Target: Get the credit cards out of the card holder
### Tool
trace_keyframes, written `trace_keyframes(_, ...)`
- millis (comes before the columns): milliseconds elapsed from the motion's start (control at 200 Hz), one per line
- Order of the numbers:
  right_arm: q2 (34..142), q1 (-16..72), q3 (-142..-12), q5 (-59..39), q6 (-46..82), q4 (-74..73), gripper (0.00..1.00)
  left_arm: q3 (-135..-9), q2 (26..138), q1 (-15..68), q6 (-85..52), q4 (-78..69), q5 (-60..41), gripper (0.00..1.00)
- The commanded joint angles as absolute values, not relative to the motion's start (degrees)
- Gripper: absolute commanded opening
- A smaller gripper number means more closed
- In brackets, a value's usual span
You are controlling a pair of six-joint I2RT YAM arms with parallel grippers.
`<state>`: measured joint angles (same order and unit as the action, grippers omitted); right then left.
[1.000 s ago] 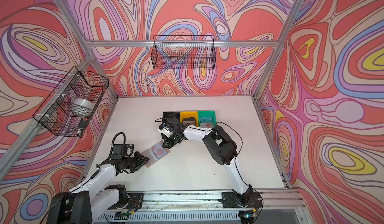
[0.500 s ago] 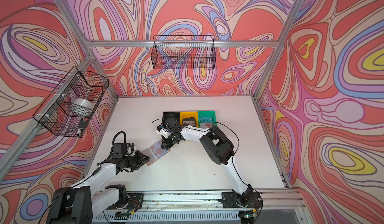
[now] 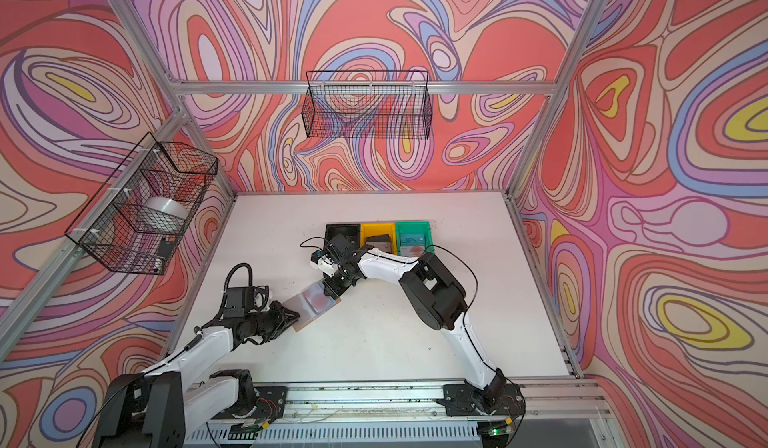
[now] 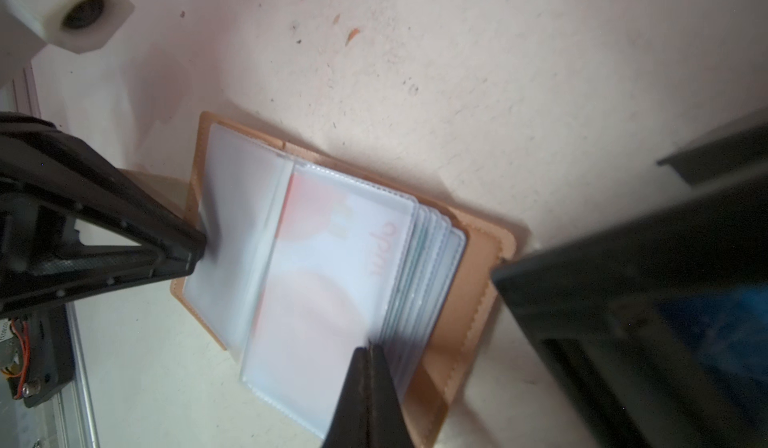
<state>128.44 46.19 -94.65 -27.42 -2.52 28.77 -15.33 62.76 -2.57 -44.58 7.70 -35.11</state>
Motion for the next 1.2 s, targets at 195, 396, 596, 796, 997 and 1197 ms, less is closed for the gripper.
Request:
trace_keyframes(195,130.1,46.4,-92.9,-23.4,-5.0,30.5,0.00,-13.0,64.9,-2.4,-43.9,10.2,-29.0,0.19)
trace_keyframes(396,127.7,46.3,-92.0,-23.1,-6.0,30.4,0.00,-13.0,64.9,-2.4,-43.9,10.2,-29.0,0.19)
trace_keyframes(596,126.5,46.4,-92.3,-23.8,-6.2,29.9,0.00,-13.0,64.6,-2.4,-43.9,10.5,-28.7,0.19)
trace_keyframes(796,125.4,46.4,-92.7,-22.6,-6.7,30.3,0.00,-12.9,64.6,-2.4,-43.9,10.5,-28.7,0.19)
trace_keyframes(997,125.8,46.4,-93.2,-21.3,-7.3,31.0,0.00,-12.7,64.3,-2.4,-43.9,10.6,-28.7,0.19)
trace_keyframes(1197,126.5,46.4,-93.8,-22.6,-6.8,31.3,0.00,-12.7,64.1,-2.4,-43.9,10.7,-28.7,0.19)
